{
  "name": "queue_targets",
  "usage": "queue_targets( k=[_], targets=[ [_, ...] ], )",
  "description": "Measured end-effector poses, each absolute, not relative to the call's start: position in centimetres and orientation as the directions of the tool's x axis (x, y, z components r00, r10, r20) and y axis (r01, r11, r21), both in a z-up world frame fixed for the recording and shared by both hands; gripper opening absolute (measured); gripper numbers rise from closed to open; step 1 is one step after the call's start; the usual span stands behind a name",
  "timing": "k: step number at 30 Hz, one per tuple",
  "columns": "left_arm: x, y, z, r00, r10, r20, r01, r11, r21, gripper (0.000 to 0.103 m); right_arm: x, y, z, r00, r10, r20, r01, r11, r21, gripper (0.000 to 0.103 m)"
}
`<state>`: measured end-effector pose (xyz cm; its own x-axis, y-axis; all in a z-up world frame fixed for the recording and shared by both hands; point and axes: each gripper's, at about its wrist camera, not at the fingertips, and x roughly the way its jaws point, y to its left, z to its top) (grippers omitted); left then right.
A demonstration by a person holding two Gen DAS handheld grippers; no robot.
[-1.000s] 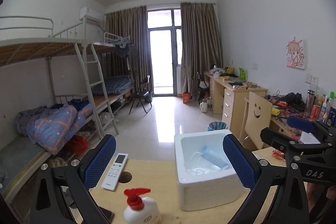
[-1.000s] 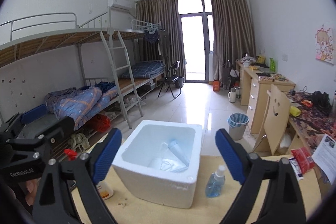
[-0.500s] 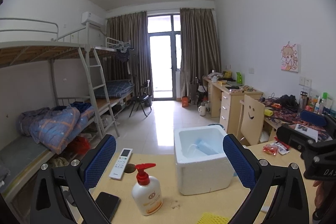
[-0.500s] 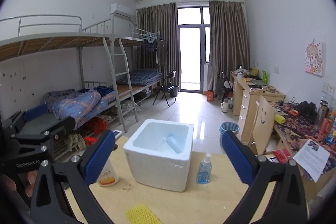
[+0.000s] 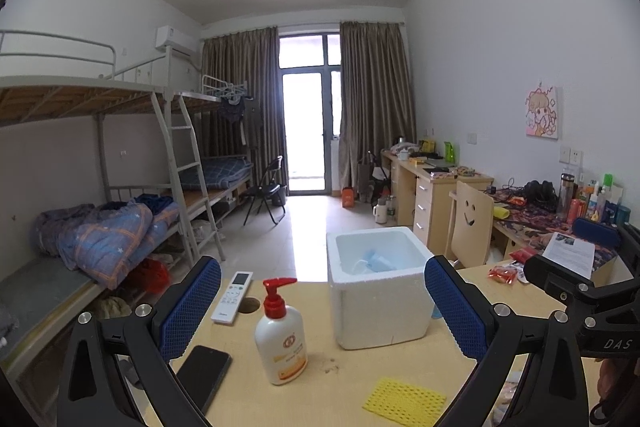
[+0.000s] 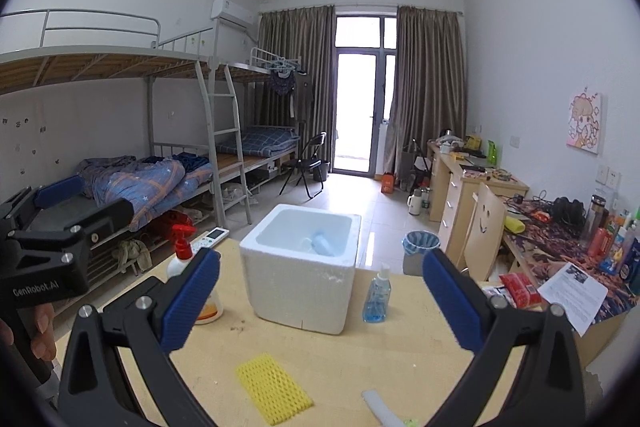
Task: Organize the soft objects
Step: 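Move both open tools away from the box back over the table, then close the left gripper on the yellow foam net while the right tool approaches the grey sock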
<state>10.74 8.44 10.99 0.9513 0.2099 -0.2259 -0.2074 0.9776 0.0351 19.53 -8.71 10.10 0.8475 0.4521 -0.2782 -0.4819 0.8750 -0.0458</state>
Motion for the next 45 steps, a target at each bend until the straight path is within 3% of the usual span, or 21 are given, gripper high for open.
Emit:
queue_targets(
  k=[22, 45],
  targets=[
    [5.0, 6.3, 3.0, 0.953, 0.218, -0.211, -0.212, 0.976, 0.051, 0.102, 14.1, -13.3, 3.4, 0.859, 0.451, -0.242, -0.463, 0.886, 0.007, 0.103],
    [3.2, 4.8, -3.5, 0.968, 0.082, -0.238, -0.081, 0.997, 0.014, 0.102, 12.3, -15.1, -2.9, 0.832, 0.447, -0.329, -0.462, 0.886, 0.035, 0.103]
  ],
)
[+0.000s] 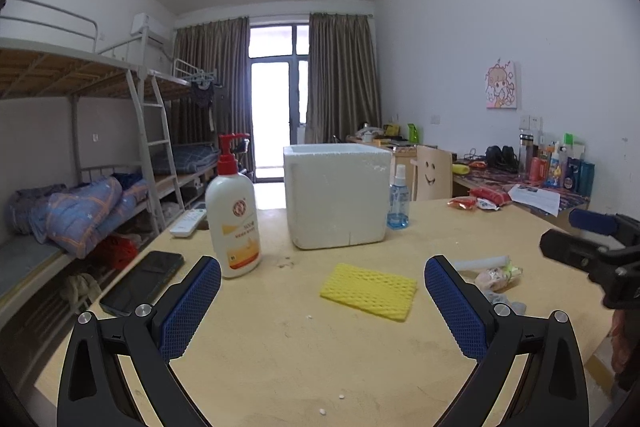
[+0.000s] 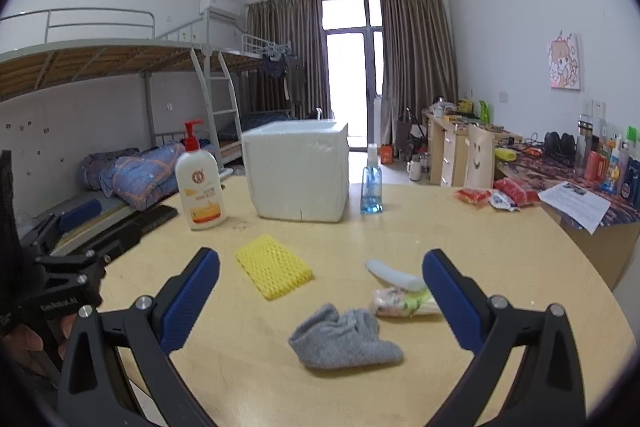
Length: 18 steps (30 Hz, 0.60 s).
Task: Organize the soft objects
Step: 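Close the left gripper on the yellow foam net while the right tool approaches the grey sock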
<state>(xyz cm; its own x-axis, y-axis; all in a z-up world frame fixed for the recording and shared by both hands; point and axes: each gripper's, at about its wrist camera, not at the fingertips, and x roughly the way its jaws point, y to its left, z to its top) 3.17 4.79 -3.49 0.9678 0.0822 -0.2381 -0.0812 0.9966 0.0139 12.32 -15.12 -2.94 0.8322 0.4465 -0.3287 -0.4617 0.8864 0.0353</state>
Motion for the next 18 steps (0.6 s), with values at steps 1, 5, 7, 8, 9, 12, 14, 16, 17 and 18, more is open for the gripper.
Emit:
queue_targets(
  k=[1, 5, 7, 8, 9, 12, 14, 16, 17, 18],
  targets=[
    [3.2, 4.7, -3.6, 0.967, 0.075, -0.242, -0.075, 0.997, 0.010, 0.102, 12.4, -15.2, -3.1, 0.833, 0.440, -0.336, -0.457, 0.889, 0.032, 0.103],
    [3.4, 4.1, -4.0, 0.968, 0.061, -0.244, -0.060, 0.998, 0.013, 0.102, 12.8, -15.7, -3.6, 0.831, 0.430, -0.354, -0.445, 0.895, 0.042, 0.103],
    [3.8, 3.9, -4.3, 0.963, 0.053, -0.264, -0.052, 0.999, 0.012, 0.102, 13.0, -15.9, -3.9, 0.832, 0.416, -0.368, -0.432, 0.901, 0.040, 0.103],
    [4.0, 3.8, -4.5, 0.960, 0.048, -0.275, -0.047, 0.999, 0.010, 0.102, 13.1, -16.1, -4.1, 0.832, 0.410, -0.374, -0.427, 0.903, 0.040, 0.103],
    [4.2, 3.9, -4.6, 0.958, 0.043, -0.282, -0.042, 0.999, 0.009, 0.102, 13.1, -16.2, -4.1, 0.832, 0.407, -0.377, -0.424, 0.905, 0.040, 0.103],
    [4.7, 3.6, -5.0, 0.952, 0.035, -0.303, -0.034, 0.999, 0.009, 0.102, 13.4, -16.6, -4.6, 0.829, 0.399, -0.393, -0.414, 0.909, 0.050, 0.103],
    [5.2, 3.3, -5.1, 0.950, 0.020, -0.313, -0.018, 1.000, 0.008, 0.102, 13.7, -16.8, -4.9, 0.824, 0.397, -0.403, -0.413, 0.909, 0.051, 0.103],
    [5.7, 3.1, -5.2, 0.944, 0.013, -0.328, -0.010, 1.000, 0.011, 0.102, 14.0, -16.8, -5.3, 0.817, 0.398, -0.418, -0.417, 0.908, 0.052, 0.103],
    [6.2, 3.1, -5.3, 0.938, 0.004, -0.345, 0.000, 1.000, 0.011, 0.102, 14.1, -16.9, -5.6, 0.813, 0.398, -0.425, -0.417, 0.907, 0.052, 0.103],
    [6.4, 3.0, -5.4, 0.935, 0.000, -0.355, 0.004, 1.000, 0.009, 0.102, 14.3, -16.9, -5.8, 0.806, 0.399, -0.437, -0.421, 0.906, 0.051, 0.103]
  ],
)
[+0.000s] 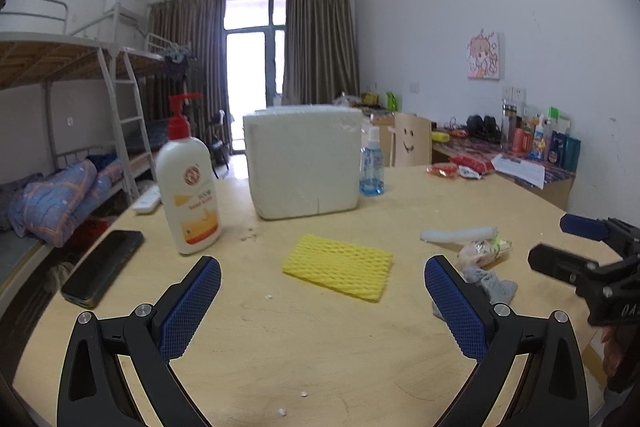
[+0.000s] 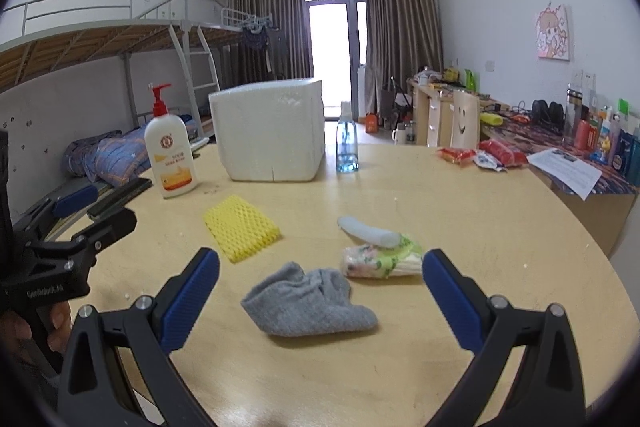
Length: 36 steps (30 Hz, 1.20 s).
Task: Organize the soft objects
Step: 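Close the left gripper on the yellow foam net while the right tool approaches the grey sock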
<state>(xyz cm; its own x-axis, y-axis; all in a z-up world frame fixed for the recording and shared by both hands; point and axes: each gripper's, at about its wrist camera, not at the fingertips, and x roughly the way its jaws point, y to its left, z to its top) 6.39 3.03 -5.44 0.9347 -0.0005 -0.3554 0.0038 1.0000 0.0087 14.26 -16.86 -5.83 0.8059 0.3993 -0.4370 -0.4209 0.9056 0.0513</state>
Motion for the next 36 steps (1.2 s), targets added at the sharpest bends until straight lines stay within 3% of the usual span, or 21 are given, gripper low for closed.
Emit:
queue_targets(
  k=[6, 13, 24, 27, 36],
  targets=[
    [8.7, 2.7, -6.0, 0.896, -0.047, -0.441, 0.054, 0.999, 0.004, 0.102, 15.2, -17.0, -7.4, 0.771, 0.405, -0.492, -0.432, 0.900, 0.063, 0.103],
    [11.8, 2.6, -7.0, 0.847, -0.048, -0.530, 0.067, 0.998, 0.017, 0.101, 16.1, -17.0, -8.8, 0.692, 0.499, -0.522, -0.487, 0.856, 0.173, 0.103],
    [15.9, 2.2, -8.1, 0.785, -0.062, -0.616, 0.064, 0.998, -0.018, 0.093, 17.4, -16.4, -9.8, 0.658, 0.502, -0.561, -0.515, 0.844, 0.150, 0.102],
    [16.4, 1.8, -8.3, 0.780, -0.062, -0.622, 0.074, 0.997, -0.006, 0.092, 17.7, -16.4, -10.0, 0.636, 0.522, -0.569, -0.532, 0.830, 0.167, 0.096],
    [18.4, 1.6, -9.2, 0.720, -0.062, -0.691, 0.068, 0.998, -0.018, 0.074, 17.8, -16.0, -9.9, 0.609, 0.533, -0.588, -0.562, 0.812, 0.154, 0.091]
  ],
)
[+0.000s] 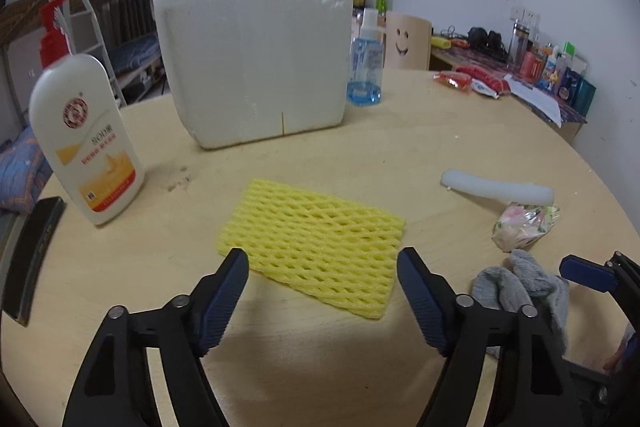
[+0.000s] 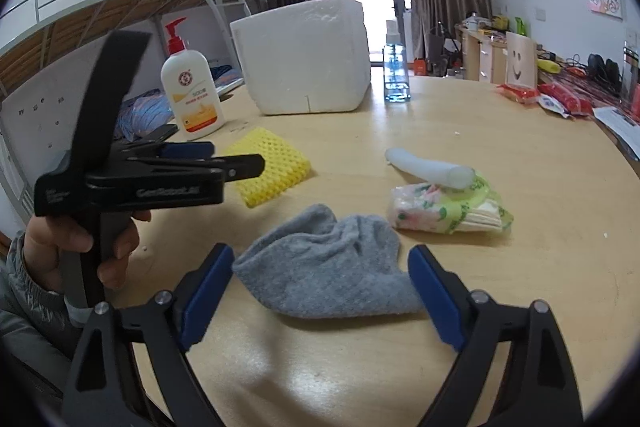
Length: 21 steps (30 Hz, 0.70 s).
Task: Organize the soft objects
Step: 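Close the left gripper on the yellow foam net while the right tool approaches the grey sock, then lift the yellow net with the left gripper while the right gripper grasps and lifts the grey sock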
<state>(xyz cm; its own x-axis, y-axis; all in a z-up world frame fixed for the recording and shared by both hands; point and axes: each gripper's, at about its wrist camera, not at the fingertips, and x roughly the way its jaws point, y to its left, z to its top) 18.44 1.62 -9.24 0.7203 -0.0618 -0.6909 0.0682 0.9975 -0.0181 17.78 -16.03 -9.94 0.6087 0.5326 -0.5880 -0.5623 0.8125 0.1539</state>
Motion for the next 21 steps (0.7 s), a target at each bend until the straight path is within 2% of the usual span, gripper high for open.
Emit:
queue_targets(
  k=[7, 15, 17, 21],
  targets=[
    [19.6, 1.6, -10.0, 0.671, -0.077, -0.737, 0.077, 0.996, -0.034, 0.061, 17.8, -15.8, -10.1, 0.598, 0.536, -0.595, -0.567, 0.808, 0.158, 0.091],
    [19.9, 1.6, -10.3, 0.651, -0.075, -0.755, 0.085, 0.996, -0.026, 0.055, 18.0, -15.8, -10.1, 0.596, 0.532, -0.602, -0.564, 0.811, 0.158, 0.092],
    [19.9, 1.8, -10.3, 0.650, -0.075, -0.756, 0.083, 0.996, -0.027, 0.043, 18.1, -15.7, -10.1, 0.600, 0.525, -0.604, -0.561, 0.814, 0.151, 0.092],
    [19.9, 2.0, -10.2, 0.656, -0.052, -0.753, 0.071, 0.997, -0.007, 0.029, 18.3, -15.7, -10.1, 0.602, 0.516, -0.609, -0.554, 0.820, 0.147, 0.092]
  ],
)
